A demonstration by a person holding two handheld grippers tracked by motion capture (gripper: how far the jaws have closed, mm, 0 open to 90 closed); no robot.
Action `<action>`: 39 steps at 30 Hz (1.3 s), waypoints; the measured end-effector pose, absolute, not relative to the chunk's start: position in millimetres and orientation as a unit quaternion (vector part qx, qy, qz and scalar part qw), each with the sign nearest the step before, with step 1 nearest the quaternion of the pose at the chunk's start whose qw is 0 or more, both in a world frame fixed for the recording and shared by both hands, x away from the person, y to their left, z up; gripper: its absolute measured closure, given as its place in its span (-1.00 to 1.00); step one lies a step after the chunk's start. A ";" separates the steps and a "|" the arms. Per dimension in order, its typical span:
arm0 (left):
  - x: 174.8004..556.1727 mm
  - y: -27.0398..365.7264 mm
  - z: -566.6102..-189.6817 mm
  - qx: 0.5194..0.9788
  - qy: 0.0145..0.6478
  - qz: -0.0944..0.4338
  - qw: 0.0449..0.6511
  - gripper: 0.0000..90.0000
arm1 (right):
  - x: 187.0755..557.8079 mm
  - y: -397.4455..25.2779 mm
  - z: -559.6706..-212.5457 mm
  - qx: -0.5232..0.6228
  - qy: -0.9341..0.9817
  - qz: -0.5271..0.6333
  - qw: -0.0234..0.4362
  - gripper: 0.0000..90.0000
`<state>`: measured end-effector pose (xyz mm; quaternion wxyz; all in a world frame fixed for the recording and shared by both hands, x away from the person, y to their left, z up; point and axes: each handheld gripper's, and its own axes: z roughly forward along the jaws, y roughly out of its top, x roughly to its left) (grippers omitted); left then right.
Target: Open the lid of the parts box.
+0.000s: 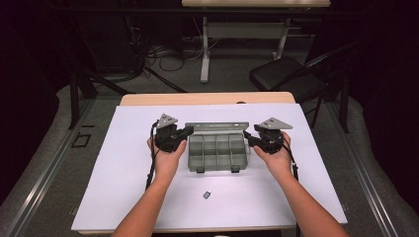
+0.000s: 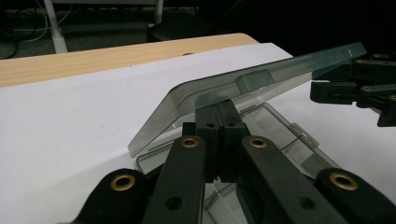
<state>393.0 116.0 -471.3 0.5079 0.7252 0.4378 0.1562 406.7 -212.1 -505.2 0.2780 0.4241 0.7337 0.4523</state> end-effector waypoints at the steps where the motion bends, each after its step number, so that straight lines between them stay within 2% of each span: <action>1: 393.1 116.0 -471.4 0.725 0.438 0.156 0.508 1.00 | 407.3 -210.9 -505.7 0.422 0.732 0.453 0.284 0.07; 3: 393.1 116.0 -471.3 0.727 0.438 0.155 0.506 1.00 | 409.0 -209.6 -507.0 0.423 0.728 0.454 0.291 0.09; 7: 393.3 115.9 -471.6 0.727 0.438 0.156 0.506 1.00 | 413.9 -209.0 -513.2 0.428 0.729 0.457 0.276 0.34; 11: 393.3 115.7 -471.6 0.727 0.438 0.155 0.506 1.00 | 417.2 -206.7 -519.3 0.422 0.738 0.442 0.287 0.52; 18: 393.5 115.2 -472.1 0.727 0.437 0.157 0.505 1.00 | 422.5 -200.4 -529.1 0.419 0.738 0.438 0.297 0.69; 30: 393.6 114.7 -472.4 0.726 0.437 0.156 0.507 1.00 | 427.0 -194.0 -539.4 0.421 0.734 0.434 0.308 0.82; 39: 393.4 114.8 -473.8 0.731 0.436 0.158 0.501 0.97 | 427.2 -193.0 -540.9 0.416 0.734 0.432 0.318 0.86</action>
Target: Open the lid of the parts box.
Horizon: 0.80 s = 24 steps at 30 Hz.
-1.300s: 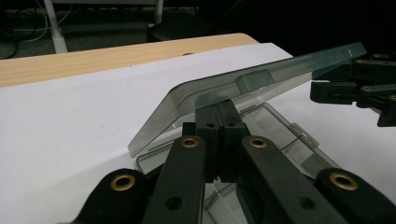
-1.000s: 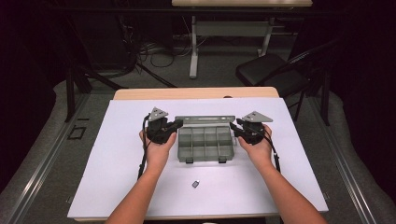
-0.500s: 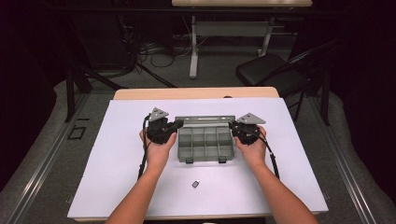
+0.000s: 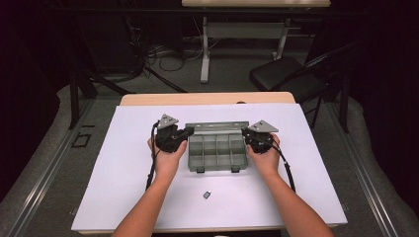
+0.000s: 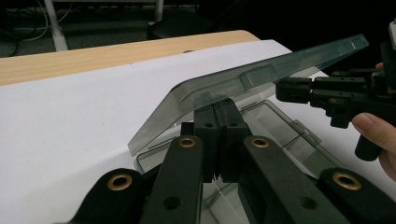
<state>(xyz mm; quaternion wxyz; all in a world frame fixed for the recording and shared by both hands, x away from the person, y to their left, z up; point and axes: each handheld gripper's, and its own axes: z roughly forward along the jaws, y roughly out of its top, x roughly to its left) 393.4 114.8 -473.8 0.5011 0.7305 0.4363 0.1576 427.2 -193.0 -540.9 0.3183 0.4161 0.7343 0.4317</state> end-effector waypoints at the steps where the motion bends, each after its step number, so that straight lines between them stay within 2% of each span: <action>1: 393.3 114.2 -474.5 0.731 0.437 0.157 0.501 0.96 | 427.1 -193.0 -540.8 0.416 0.735 0.431 0.319 0.86; 7: 393.1 111.4 -478.8 0.738 0.436 0.155 0.491 0.83 | 426.1 -192.6 -540.4 0.413 0.736 0.429 0.321 0.86; 15: 393.5 110.9 -490.1 0.751 0.451 0.146 0.460 0.42 | 423.1 -191.6 -540.2 0.400 0.743 0.420 0.334 0.87; 21: 392.4 110.1 -498.8 0.760 0.460 0.142 0.437 0.18 | 423.1 -192.9 -542.3 0.401 0.739 0.426 0.333 0.87; 24: 391.8 110.1 -504.1 0.771 0.461 0.139 0.418 0.13 | 423.3 -193.4 -542.5 0.401 0.739 0.428 0.332 0.87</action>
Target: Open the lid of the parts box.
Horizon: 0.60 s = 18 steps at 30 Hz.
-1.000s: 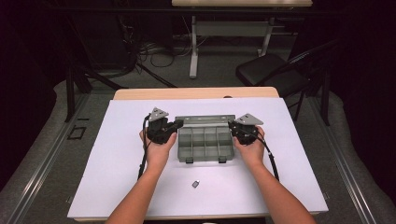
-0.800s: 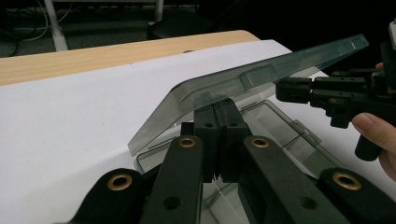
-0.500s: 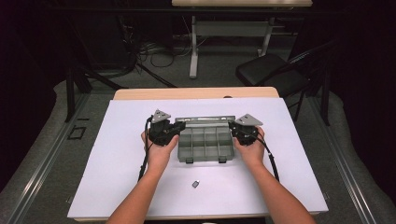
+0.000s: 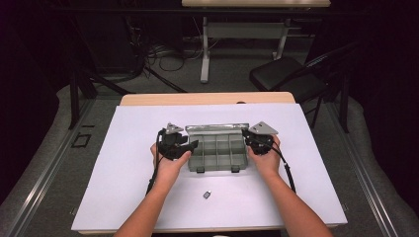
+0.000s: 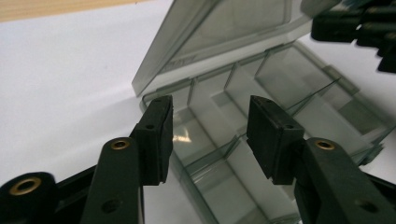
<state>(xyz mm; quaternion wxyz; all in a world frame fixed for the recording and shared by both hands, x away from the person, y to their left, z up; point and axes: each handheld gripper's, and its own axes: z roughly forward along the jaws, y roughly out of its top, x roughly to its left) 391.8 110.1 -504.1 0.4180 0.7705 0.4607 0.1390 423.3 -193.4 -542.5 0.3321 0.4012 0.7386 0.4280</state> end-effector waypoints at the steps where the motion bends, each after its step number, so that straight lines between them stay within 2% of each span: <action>1: 391.9 109.5 -506.0 0.769 0.463 0.142 0.417 0.12 | 423.3 -193.5 -542.5 0.401 0.739 0.428 0.331 0.87; 10: 395.7 106.4 -520.6 0.785 0.478 0.136 0.369 -0.03 | 423.7 -194.1 -542.5 0.402 0.739 0.430 0.329 0.87; 18: 398.6 102.5 -536.5 0.795 0.489 0.114 0.340 -0.08 | 423.1 -194.5 -543.3 0.401 0.738 0.432 0.328 0.87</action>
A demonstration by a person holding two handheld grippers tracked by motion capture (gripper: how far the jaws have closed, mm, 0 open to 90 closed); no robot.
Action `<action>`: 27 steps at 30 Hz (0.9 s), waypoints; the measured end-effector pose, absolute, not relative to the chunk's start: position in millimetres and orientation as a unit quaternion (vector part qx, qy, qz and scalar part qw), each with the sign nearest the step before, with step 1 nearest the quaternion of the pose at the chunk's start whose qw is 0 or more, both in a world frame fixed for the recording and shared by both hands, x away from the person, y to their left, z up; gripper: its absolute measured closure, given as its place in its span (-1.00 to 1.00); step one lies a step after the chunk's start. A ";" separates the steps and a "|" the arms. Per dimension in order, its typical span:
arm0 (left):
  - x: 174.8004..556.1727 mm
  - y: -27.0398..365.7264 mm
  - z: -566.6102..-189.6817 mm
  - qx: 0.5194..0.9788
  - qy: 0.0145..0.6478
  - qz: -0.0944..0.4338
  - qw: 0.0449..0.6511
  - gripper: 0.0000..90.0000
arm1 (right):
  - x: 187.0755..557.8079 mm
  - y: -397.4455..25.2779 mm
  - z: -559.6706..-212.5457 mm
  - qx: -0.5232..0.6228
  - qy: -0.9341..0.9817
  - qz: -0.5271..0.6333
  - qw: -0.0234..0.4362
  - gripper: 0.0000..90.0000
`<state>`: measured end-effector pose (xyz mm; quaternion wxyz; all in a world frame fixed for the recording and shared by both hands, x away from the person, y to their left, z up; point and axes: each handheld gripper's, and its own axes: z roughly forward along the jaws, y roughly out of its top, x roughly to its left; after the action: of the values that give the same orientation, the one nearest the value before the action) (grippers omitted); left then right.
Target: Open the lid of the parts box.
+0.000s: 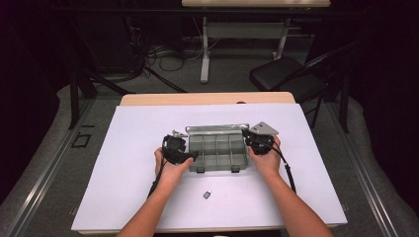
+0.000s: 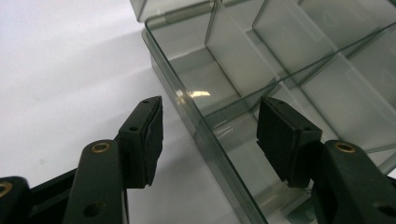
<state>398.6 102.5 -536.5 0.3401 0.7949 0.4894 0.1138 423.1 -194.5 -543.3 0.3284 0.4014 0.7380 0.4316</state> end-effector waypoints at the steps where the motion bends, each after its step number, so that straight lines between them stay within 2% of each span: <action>1: 398.7 101.0 -539.1 0.796 0.489 0.112 0.338 -0.08 | 423.0 -194.5 -543.4 0.402 0.738 0.432 0.328 0.87; 10: 398.3 95.5 -550.4 0.806 0.479 0.120 0.326 0.04 | 423.2 -194.7 -543.4 0.404 0.736 0.434 0.327 0.87; 16: 397.8 93.5 -553.2 0.810 0.476 0.133 0.315 0.21 | 423.1 -194.4 -543.5 0.405 0.736 0.434 0.326 0.87; 27: 395.8 94.6 -554.7 0.810 0.470 0.141 0.320 0.28 | 423.7 -194.8 -544.1 0.410 0.731 0.439 0.323 0.87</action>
<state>395.8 94.6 -554.7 0.3196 0.8104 0.4703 0.1411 423.7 -194.8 -544.1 0.3234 0.4101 0.7309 0.4393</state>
